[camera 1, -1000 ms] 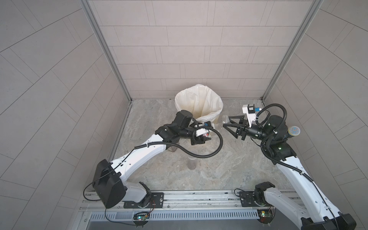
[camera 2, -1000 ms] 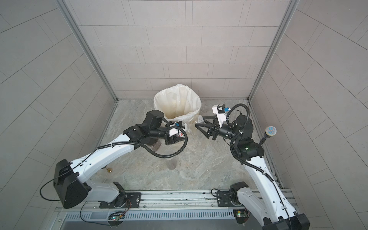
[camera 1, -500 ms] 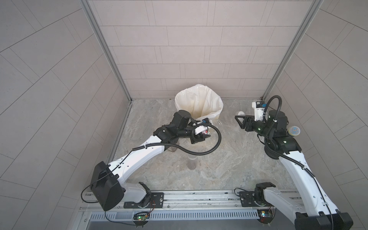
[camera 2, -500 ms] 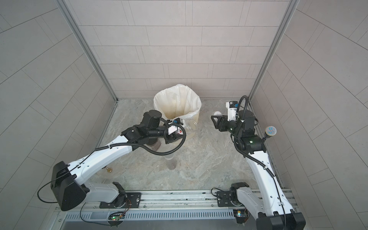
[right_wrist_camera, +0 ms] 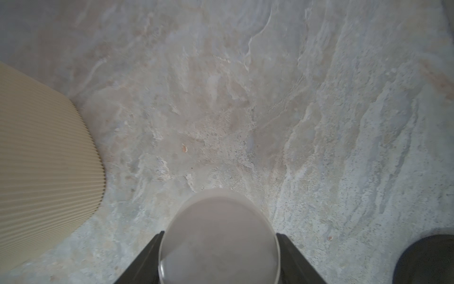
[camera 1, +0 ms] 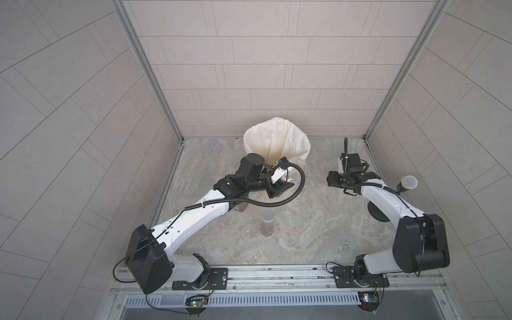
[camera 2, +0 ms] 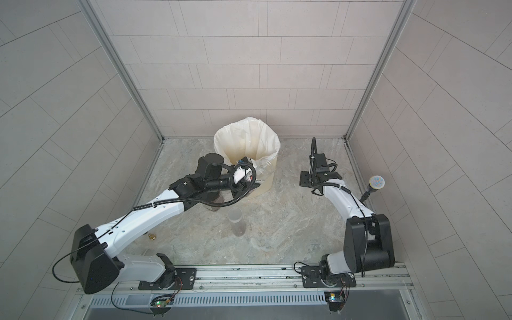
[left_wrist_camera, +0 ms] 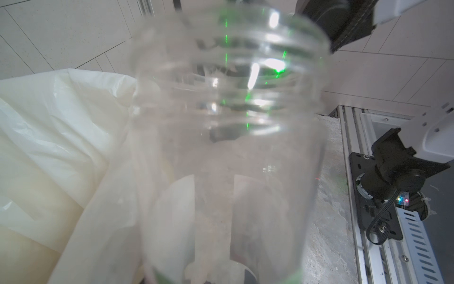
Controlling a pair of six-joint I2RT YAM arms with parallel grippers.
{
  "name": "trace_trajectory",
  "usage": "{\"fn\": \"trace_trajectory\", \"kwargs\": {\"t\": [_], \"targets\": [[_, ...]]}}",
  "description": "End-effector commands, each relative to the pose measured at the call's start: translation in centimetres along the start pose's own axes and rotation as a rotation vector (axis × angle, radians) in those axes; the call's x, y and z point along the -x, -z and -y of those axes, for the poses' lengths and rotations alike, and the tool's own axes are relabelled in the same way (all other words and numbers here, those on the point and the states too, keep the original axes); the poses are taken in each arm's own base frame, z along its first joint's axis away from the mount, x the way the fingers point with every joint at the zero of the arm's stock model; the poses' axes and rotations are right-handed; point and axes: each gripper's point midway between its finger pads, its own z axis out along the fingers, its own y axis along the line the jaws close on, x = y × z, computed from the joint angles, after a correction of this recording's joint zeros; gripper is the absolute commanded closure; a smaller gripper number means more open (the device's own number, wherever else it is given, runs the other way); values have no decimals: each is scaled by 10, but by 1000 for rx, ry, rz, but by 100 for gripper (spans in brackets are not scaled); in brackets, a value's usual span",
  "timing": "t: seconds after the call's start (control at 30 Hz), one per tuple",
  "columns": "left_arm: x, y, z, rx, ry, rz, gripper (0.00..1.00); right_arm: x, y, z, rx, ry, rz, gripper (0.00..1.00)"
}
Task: Empty the moldy dried flower tea in the jars
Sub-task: Place the lid at the center of the board, then pour the moldy dried flower tea into the trash bin.
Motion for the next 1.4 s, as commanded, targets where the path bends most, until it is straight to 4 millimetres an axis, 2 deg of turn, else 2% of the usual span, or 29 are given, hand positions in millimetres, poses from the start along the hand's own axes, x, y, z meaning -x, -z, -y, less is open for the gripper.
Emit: {"fn": "trace_trajectory", "kwargs": {"t": [0.0,0.13,0.3,0.33,0.37,0.4,0.67,0.87,0.97,1.17,1.37], "targets": [[18,9,2,-4,34,63,50,1,-10,6,-49,12,-19,52],[19,10,1,1,42,62,50,-10,-26,13,-90,14,-58,50],[16,9,1,-2,54,53,50,-24,-43,10,-72,38,-146,39],[15,8,1,-1,59,51,50,-26,-45,8,-61,45,-158,34],[15,8,1,-1,60,49,50,-27,-46,7,-57,44,-163,18],[15,8,1,-1,60,48,50,-29,-46,6,-51,46,-163,12],[14,9,-1,10,73,40,50,-17,-27,4,-26,66,-87,7],[26,11,2,5,96,53,50,6,18,-12,77,47,33,8],[39,13,11,-1,104,59,50,22,52,-26,198,9,129,8],[85,15,27,-61,193,128,49,53,130,-42,362,-27,355,8],[125,14,21,-83,269,175,49,83,192,-64,549,-67,474,9]]}}
